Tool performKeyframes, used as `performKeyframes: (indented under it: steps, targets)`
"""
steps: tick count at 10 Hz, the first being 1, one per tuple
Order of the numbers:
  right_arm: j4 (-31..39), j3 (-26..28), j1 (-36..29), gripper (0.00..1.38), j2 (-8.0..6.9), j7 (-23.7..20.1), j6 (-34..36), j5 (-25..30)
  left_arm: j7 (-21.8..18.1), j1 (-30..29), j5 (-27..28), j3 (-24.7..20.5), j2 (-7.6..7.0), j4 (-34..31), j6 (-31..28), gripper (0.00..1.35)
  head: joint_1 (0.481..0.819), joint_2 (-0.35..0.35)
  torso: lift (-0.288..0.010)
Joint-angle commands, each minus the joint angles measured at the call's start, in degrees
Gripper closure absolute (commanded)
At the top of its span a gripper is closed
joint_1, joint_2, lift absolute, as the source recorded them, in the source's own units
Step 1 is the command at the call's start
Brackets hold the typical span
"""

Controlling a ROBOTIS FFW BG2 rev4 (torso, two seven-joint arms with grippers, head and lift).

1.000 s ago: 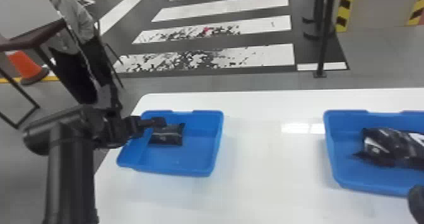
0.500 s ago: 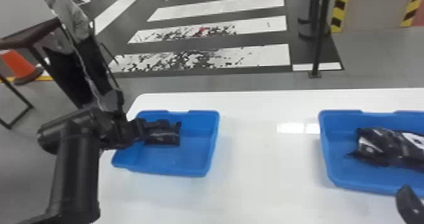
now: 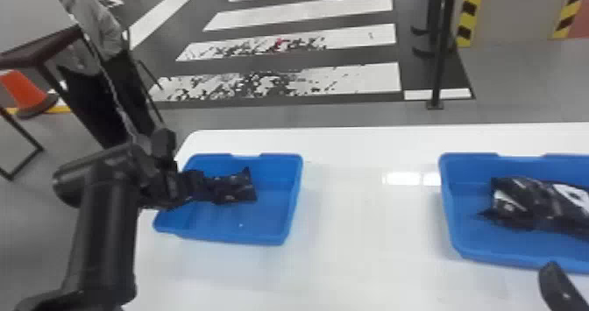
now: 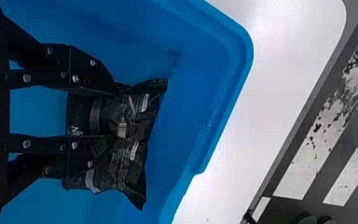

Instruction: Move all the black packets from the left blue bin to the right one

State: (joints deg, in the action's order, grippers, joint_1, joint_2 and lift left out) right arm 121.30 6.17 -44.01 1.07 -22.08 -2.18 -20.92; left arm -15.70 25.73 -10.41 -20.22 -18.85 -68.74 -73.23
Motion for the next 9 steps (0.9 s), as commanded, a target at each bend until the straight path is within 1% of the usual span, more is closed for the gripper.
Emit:
performKeyframes:
  steps: [1,2,3,4,5,6,7,8,9]
  targets:
    - [0.0,0.0,0.0,0.15,0.08,-0.2,0.5,-0.4,-1.0,-1.7,0.4,0.6,-0.04,-0.8,3.8,1.21,0.695,0.284,-0.138]
    - [0.0,0.0,0.0,0.15,0.16,-0.2,0.6,-0.6,-1.3,-4.1,0.2,0.5,0.04,-4.3,4.5,1.21,0.695,0.286,-0.138]
    - [0.1,0.0,-0.1,0.16,0.16,-0.3,0.6,-0.9,-1.4,-7.2,0.1,0.1,0.31,-9.9,3.2,1.21,0.695,0.289,-0.138]
    - [0.1,0.0,-0.3,0.16,0.34,-0.3,0.8,-1.4,-2.7,-10.0,-1.4,-0.5,0.57,-13.7,3.2,1.21,0.695,0.292,-0.138]
    - [0.3,0.0,-0.1,0.16,0.43,-0.3,1.1,-1.4,-3.7,-13.9,-4.0,-0.9,1.10,-18.8,3.8,1.21,0.695,0.292,-0.138]
    - [0.7,0.0,0.3,0.16,0.60,-0.4,1.2,-1.4,-4.9,-17.0,-5.4,-2.1,1.98,-23.4,4.9,1.21,0.695,0.282,-0.138]
    - [0.8,0.0,1.0,0.16,0.87,-0.7,1.3,-1.4,-6.4,-21.6,-6.5,-3.5,3.30,-31.3,6.2,1.21,0.695,0.267,-0.138]
    - [1.0,0.0,2.2,0.16,1.04,-1.3,1.6,-1.2,-7.8,-26.3,-8.3,-4.3,4.18,-39.8,7.0,1.21,0.695,0.255,-0.138]
    - [1.1,-0.3,3.4,0.16,1.13,-1.9,1.8,-1.2,-9.1,-31.1,-10.2,-4.0,5.05,-49.2,7.8,1.21,0.695,0.240,-0.138]
